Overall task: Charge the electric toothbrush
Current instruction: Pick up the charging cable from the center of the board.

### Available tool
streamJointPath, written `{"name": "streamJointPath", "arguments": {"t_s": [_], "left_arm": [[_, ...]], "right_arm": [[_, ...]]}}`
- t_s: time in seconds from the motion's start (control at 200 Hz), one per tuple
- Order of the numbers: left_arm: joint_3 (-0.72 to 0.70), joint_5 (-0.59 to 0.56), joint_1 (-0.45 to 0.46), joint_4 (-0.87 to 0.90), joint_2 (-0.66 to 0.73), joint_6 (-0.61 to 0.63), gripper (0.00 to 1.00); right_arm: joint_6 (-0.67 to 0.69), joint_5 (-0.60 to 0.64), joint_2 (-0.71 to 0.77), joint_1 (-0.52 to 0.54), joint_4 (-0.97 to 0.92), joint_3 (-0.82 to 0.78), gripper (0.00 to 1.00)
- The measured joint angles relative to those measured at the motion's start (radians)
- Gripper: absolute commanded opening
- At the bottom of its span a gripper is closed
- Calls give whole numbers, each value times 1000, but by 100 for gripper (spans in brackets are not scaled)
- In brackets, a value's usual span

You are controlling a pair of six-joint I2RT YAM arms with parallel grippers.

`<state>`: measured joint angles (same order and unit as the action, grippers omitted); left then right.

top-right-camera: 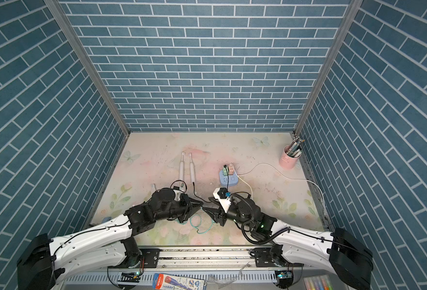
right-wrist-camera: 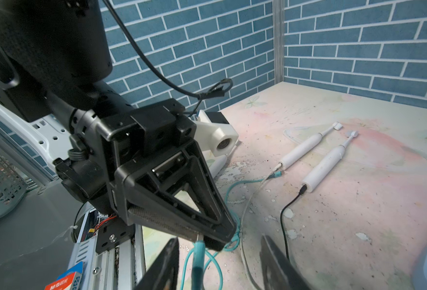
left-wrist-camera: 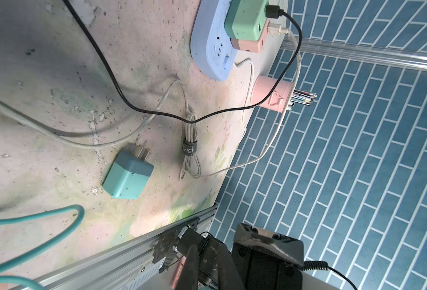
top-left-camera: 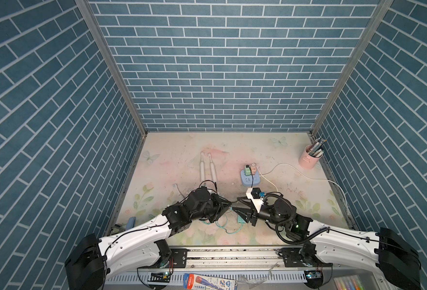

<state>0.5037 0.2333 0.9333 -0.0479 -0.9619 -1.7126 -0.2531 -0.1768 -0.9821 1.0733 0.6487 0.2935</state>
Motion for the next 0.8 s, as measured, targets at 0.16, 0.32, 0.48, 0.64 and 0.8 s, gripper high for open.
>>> {"name": "streamJointPath", "arguments": {"t_s": [0.16,0.32,0.48,0.64,0.8], "left_arm": [[-15,-27,-7,-3,39,-16,0],[-30,-41,-10,-3,64,-27,0],[-38,-50,-10,-2,66,-30,0],[-39,-54,-11,-3,67,-34,0],[-55,-60,-11,-4,89,-42,0]], "right_arm": [[-1,-8,-25,7,19,0,52],[-4,-25,-67,9,32,1,48],[-8,-42,-102,13,47,9,42],[-9,-64,-146,18,57,40,34],[-10,-70,-160,21,69,46,25]]}}
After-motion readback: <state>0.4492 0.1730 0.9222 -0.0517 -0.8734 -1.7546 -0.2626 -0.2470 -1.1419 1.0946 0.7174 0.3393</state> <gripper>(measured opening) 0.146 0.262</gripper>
